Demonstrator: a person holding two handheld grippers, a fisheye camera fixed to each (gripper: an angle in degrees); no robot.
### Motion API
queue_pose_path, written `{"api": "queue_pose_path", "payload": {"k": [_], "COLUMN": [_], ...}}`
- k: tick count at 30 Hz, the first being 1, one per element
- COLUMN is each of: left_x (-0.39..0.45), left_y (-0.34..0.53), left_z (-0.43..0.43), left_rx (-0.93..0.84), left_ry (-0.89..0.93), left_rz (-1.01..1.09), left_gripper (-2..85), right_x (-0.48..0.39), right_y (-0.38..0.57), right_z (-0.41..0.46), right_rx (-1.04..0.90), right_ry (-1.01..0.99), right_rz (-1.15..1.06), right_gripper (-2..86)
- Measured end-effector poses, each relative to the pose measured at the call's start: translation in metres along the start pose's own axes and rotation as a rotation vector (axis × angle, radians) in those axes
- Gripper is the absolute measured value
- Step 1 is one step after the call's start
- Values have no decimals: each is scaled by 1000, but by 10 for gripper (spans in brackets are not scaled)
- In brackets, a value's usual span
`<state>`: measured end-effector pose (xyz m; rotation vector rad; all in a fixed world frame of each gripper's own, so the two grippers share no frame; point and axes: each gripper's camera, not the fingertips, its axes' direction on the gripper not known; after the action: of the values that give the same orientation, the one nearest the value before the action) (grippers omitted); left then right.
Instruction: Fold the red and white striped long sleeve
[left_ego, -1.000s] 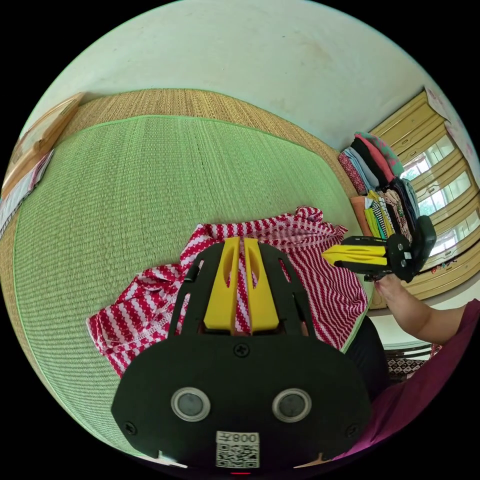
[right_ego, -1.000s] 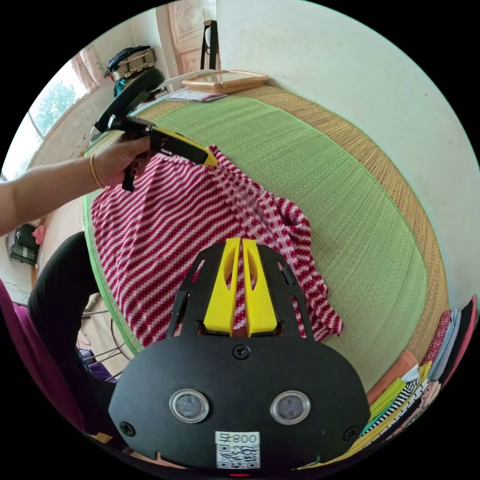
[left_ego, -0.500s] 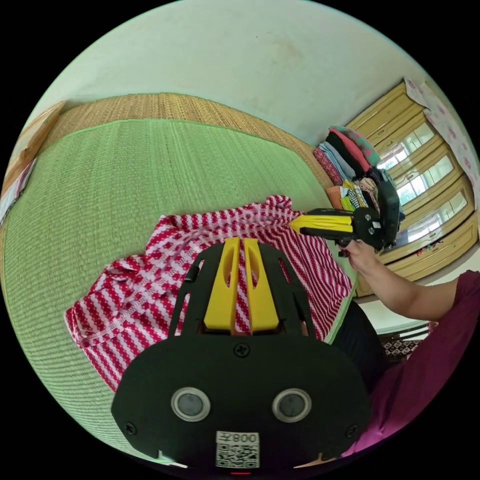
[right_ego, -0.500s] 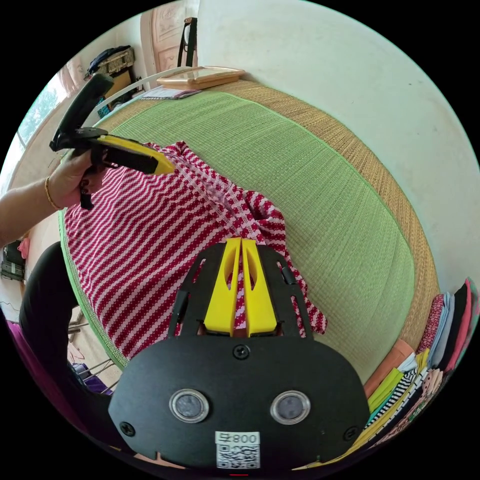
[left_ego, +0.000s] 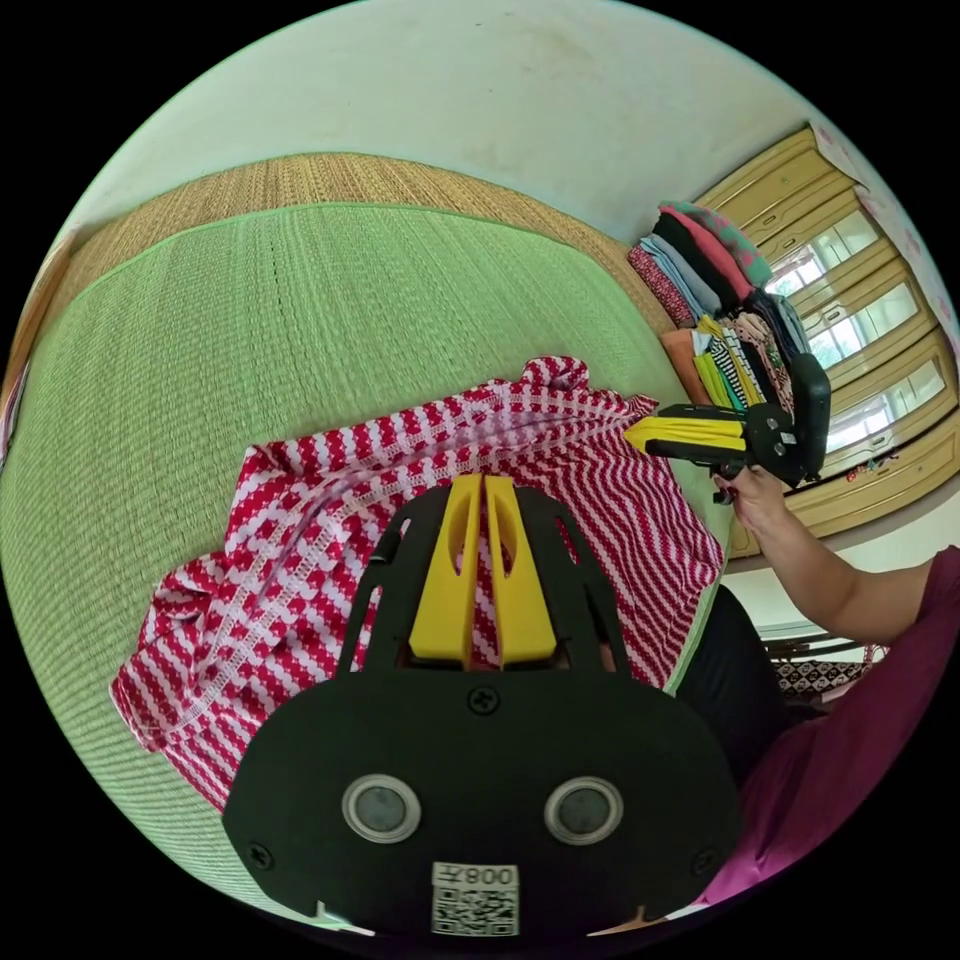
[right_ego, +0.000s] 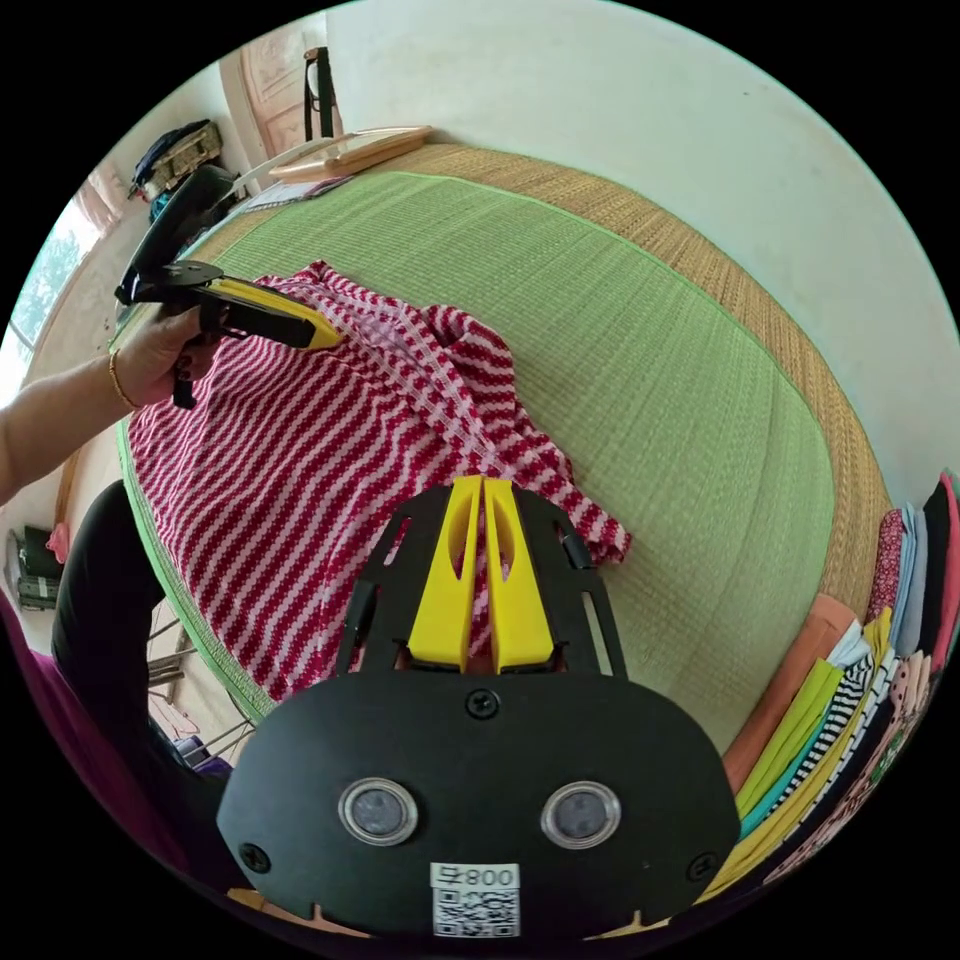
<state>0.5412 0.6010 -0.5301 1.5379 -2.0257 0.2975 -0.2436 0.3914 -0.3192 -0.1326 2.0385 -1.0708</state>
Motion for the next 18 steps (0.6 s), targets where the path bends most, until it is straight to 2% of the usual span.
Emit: {"api": "queue_pose_path", "payload": {"k": [6,12,18], "left_x": [0,-5,-16], "left_y": [-17,-25,-26], "left_z": [5,3,-3], "left_rx": [-6,9,61], "left_ry": [-14,-32,-22], "left_rz": [6,2,-33], "left_gripper": [4,3,3], "right_x": [49,90,85], "right_y": [-7,-3,16], "right_z": [21,34,51], "right_rx": [-16,-16,20], "right_ry": [22,-44,-140], "right_rz": [29,54,30], "right_gripper": [-4,-4,-3]}}
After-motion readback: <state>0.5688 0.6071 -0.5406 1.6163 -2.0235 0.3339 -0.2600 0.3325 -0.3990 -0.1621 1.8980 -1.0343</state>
